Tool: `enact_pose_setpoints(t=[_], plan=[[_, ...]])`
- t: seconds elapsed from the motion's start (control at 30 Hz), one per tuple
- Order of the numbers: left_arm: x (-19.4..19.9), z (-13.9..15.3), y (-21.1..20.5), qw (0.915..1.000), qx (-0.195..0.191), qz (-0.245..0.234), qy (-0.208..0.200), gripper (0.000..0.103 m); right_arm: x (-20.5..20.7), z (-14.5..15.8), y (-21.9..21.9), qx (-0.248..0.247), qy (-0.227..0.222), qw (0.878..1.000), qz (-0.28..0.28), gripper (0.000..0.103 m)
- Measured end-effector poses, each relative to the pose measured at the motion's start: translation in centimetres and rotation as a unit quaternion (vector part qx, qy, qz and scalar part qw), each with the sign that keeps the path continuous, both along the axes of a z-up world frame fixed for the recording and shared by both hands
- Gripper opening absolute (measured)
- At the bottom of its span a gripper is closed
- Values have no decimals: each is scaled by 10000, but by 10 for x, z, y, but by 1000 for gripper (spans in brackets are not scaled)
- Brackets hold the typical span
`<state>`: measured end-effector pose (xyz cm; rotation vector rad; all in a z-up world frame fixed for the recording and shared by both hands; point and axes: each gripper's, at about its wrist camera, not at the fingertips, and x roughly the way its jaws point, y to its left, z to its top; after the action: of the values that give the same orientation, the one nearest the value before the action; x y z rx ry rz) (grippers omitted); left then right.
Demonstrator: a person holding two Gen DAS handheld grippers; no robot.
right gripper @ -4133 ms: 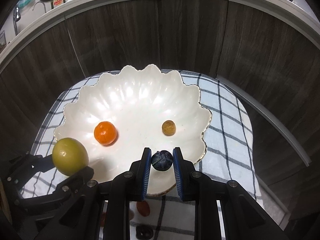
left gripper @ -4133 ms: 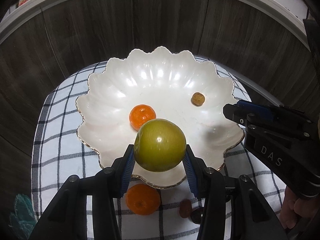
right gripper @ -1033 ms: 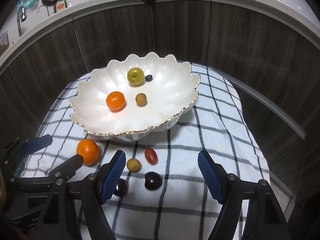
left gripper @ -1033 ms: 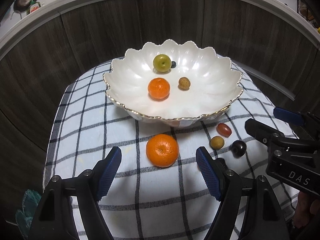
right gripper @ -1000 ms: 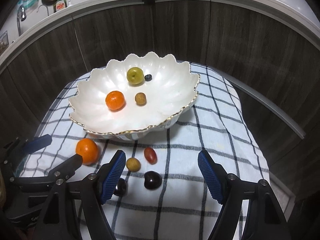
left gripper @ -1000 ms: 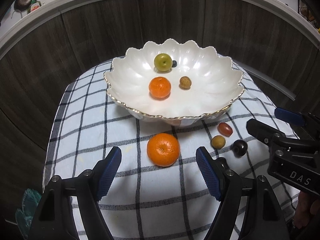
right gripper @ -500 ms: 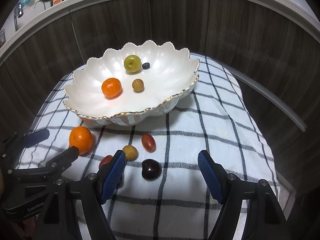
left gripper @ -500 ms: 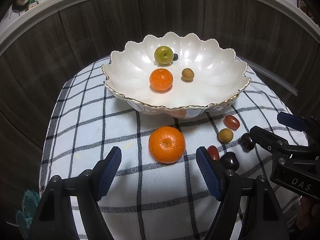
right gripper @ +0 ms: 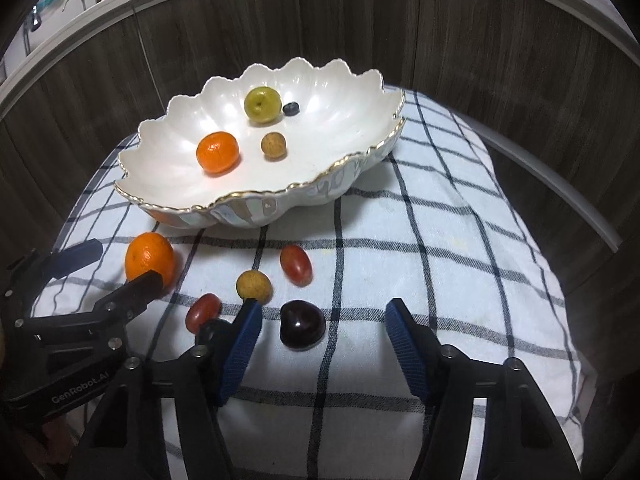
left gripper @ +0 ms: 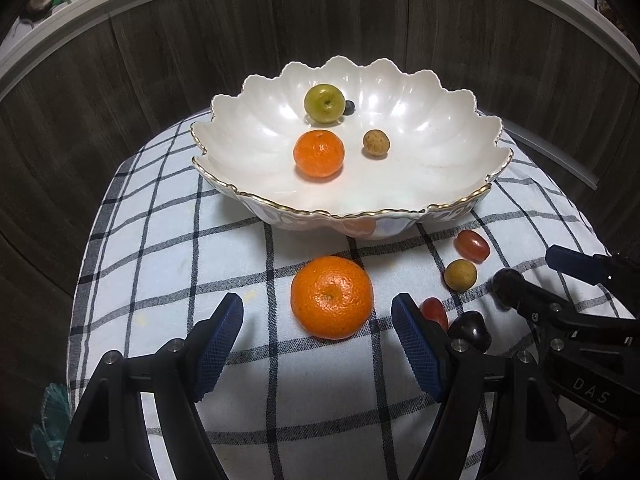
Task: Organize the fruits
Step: 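Grasp the mandarin with the left tool while the right tool grasps a dark red plum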
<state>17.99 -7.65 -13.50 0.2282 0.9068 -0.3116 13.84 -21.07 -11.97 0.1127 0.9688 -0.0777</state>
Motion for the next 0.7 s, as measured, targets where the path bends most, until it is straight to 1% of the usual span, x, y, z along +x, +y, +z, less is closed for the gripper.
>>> enact_pose_setpoints(t=[0.13, 0.27, 0.3, 0.33, 0.43, 0.5, 0.57, 0.7], plan=[[2, -4, -2, 10000, 5, -25, 39, 71, 0, -5, 0, 8, 18, 10000, 17, 62], [5, -9, -3, 9999, -3, -15, 104, 58, 2, -11, 0, 59, 75, 10000, 27, 62], [6, -10, -3, 9999, 5, -8, 126, 57, 2, -13, 0, 72, 90, 9999, 28, 62], [6, -10, -3, 9999, -15, -8, 145, 57, 2, -14, 1, 81, 104, 9999, 34, 59], [7, -12, -4, 9998, -29, -13, 183, 53, 4, -18, 1, 98, 147, 9998, 61, 56], [8, -15, -5, 9997, -37, -27, 221, 47, 5, -21, 2, 100, 160, 9998, 67, 56], [9, -15, -6, 9997, -66, -14, 222, 46, 4, -21, 2, 73, 123, 9999, 88, 54], [8, -15, -5, 9998, -107, 26, 184, 45, 3, -21, 2, 17, 64, 9999, 125, 40]])
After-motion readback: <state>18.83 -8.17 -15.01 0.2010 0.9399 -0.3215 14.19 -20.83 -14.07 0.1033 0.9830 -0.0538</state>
